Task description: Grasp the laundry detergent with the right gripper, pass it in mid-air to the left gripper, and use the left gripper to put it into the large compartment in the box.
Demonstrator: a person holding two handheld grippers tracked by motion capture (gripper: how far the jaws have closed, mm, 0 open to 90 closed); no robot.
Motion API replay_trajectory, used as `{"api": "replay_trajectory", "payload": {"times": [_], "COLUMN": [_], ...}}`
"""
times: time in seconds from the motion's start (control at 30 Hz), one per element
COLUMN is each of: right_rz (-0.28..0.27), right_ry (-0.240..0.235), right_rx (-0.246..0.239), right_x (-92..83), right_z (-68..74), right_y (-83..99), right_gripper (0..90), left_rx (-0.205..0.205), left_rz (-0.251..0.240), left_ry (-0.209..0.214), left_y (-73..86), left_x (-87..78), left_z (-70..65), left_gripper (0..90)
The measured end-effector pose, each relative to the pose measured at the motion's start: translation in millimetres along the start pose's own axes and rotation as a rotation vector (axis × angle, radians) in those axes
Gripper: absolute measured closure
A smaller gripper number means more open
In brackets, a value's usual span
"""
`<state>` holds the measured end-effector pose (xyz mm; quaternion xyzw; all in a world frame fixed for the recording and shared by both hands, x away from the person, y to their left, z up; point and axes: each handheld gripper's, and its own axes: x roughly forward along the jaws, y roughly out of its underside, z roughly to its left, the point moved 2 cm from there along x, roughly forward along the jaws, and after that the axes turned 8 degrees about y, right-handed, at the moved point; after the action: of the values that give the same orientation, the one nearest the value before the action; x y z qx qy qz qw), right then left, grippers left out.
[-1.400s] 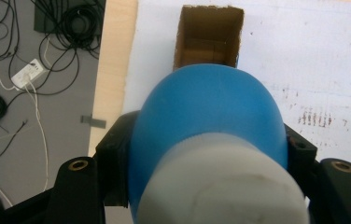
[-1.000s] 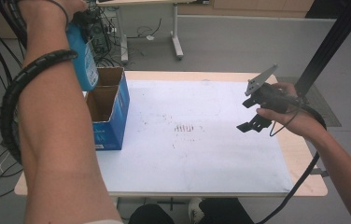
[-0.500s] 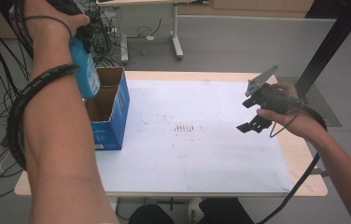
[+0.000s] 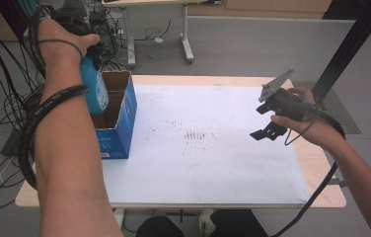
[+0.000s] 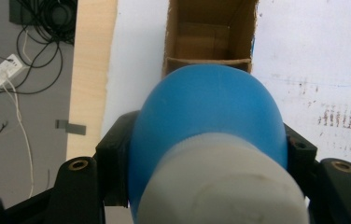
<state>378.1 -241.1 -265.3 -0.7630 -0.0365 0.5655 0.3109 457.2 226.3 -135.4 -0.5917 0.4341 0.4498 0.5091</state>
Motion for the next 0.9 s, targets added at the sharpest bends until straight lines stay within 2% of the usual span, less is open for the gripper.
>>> {"api": "replay_trajectory", "payload": {"times": [0.5, 0.9], "right_rz": [0.005, 0.007], "right_ry": [-0.002, 0.000], "right_rx": [-0.009, -0.005], "right_x": [1.4, 4.0], "right_z": [1.1, 2.6], "right_y": [-3.8, -1.9], "right_gripper": [7.6, 7.6], "left_rx": [0.009, 0.034], "left_rz": [0.013, 0.025], "left_ry": [-0.001, 0.014], "left_y": [7.2, 14.7], "left_x": [33.1, 68.5], "left_z": [3.1, 2.6], "left_gripper": [37.2, 37.2]}}
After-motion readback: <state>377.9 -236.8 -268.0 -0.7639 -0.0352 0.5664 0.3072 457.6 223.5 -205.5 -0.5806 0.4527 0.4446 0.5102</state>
